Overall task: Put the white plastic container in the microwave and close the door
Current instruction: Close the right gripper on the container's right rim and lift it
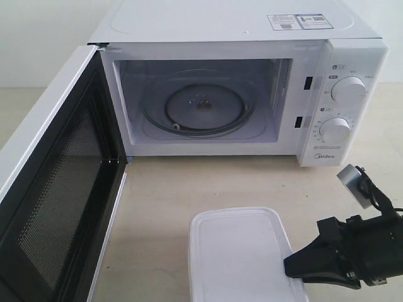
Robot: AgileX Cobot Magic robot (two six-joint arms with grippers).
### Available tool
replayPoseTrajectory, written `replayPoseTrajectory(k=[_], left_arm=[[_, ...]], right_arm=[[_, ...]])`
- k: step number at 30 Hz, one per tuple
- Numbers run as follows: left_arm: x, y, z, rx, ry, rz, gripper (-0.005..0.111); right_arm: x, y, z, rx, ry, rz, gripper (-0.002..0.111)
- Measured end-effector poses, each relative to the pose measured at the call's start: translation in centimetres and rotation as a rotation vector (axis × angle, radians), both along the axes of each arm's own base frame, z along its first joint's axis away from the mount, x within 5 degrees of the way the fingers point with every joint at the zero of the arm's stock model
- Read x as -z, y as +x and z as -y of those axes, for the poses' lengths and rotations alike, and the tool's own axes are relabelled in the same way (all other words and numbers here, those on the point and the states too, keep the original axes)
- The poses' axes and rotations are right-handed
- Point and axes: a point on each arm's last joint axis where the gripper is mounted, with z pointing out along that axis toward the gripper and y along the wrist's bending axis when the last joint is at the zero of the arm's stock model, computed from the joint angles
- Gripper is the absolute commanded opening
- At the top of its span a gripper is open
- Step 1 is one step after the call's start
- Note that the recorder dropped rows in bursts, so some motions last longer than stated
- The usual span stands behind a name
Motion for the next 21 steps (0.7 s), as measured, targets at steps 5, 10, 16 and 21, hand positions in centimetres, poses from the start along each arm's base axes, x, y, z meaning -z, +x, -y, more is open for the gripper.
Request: replayPoseTrajectory(k=[5,10,16,21], left_arm=[[0.0,0.0,0.0,0.0,0.0,0.0,0.004],[0.0,0.0,0.0,0.0,0.0,0.0,0.004],[0.0,0.0,0.0,0.0,0.0,0.0,0.004],[0.0,0.0,0.0,0.0,0.0,0.0,0.004]], right_arm=[[-0.1,0.0,0.0,-0.015,0.005,0.017,0.0],[0.0,0.0,-0.1,-0.021,0.007,0.025,0.0],[-0.3,0.2,-0.1,-0.006,0.014,0.049,0.0],[-1.1,0.5,-0.1,0.019,0.021,0.109,0.0]])
